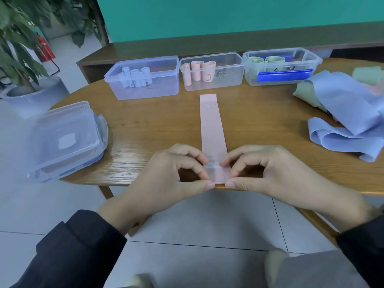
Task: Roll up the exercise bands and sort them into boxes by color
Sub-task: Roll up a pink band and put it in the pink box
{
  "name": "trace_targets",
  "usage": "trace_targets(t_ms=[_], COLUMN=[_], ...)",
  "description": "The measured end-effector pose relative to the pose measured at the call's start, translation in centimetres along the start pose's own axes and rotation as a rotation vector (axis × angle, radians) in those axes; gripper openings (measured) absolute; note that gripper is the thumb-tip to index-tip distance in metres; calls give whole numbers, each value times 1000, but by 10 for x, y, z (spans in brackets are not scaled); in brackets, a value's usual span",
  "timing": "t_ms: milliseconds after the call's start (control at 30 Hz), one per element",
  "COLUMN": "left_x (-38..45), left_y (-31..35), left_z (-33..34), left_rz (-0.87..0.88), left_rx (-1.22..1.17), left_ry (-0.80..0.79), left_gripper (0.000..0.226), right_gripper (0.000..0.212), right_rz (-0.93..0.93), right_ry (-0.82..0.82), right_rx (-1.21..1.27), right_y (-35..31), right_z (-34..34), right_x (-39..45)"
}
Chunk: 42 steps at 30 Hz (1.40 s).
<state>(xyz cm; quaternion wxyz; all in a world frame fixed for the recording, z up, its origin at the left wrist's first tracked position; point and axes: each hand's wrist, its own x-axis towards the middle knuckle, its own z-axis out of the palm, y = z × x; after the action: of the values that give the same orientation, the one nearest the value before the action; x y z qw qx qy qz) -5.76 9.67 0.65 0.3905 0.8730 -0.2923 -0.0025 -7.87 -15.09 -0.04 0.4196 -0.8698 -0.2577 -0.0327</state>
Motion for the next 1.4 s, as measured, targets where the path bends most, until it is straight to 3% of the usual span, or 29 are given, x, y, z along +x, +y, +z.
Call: trace_targets(t_ms=[433, 567, 867, 1167, 1400], left_x=[9, 9, 1, 2, 3], left_y=[4, 5, 1, 3, 5], left_z=[-3, -2, 3, 3, 3], left_rz=[-125, -59, 132, 90, 51], left_rx=[91, 31, 203, 144, 178], left_ry=[-56, -64, 8, 36, 7], left_gripper=[14, 15, 8, 8, 4], right_gripper=[19, 15, 11, 6, 2], right_rz=[205, 129, 8, 57, 46], right_ry=[-35, -63, -116, 6, -17], right_rx=[-100, -52, -176, -48, -80], right_y=[-7, -7, -2, -4, -5], right_z=[-3, -2, 0, 0, 0], right_x=[7, 9, 0, 0, 1])
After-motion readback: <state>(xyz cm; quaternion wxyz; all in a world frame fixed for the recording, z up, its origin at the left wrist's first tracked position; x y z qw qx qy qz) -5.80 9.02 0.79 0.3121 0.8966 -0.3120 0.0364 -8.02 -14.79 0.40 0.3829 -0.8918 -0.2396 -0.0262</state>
